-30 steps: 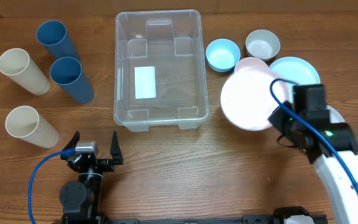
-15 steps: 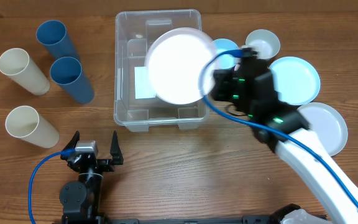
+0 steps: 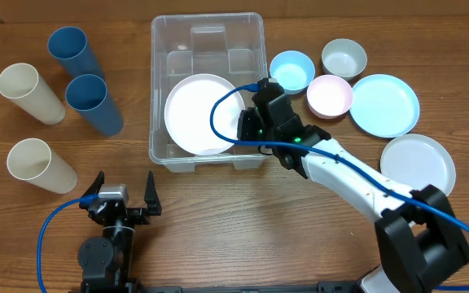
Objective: Pack container
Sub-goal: 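Lift the white plate and lower it into the container, then move the right gripper to the grey plate and grasp its edge, then carry the grey plate and place it onto the white plate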
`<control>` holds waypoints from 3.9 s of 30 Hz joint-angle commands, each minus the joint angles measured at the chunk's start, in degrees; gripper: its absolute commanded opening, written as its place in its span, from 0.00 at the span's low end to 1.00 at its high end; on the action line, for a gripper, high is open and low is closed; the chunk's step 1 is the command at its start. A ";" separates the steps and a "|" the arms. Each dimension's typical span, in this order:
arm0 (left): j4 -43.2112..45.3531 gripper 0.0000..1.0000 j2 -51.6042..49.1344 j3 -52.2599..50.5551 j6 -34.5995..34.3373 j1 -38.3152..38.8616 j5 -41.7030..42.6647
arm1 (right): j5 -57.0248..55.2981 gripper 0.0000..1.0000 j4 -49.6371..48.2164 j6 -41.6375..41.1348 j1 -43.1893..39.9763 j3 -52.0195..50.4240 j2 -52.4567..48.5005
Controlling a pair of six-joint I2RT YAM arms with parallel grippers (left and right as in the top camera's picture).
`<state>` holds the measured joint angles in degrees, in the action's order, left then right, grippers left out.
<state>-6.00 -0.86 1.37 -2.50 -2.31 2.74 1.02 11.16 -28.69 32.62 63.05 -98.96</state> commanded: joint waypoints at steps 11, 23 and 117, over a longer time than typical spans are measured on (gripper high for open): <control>0.00 1.00 0.48 -0.20 1.27 -0.28 -0.17 | 3.17 0.29 1.44 1.95 1.03 6.43 0.09; 0.00 1.00 0.48 -0.20 1.27 -0.31 -0.20 | -2.95 0.86 56.57 -10.16 -20.22 38.97 1.97; 0.00 1.00 0.48 -0.20 1.27 -0.28 -0.17 | 4.55 0.04 10.29 3.15 -4.70 7.76 4.74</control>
<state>-6.02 -0.86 1.37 -2.50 -2.31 2.72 6.48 24.25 -25.06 27.42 69.78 -92.16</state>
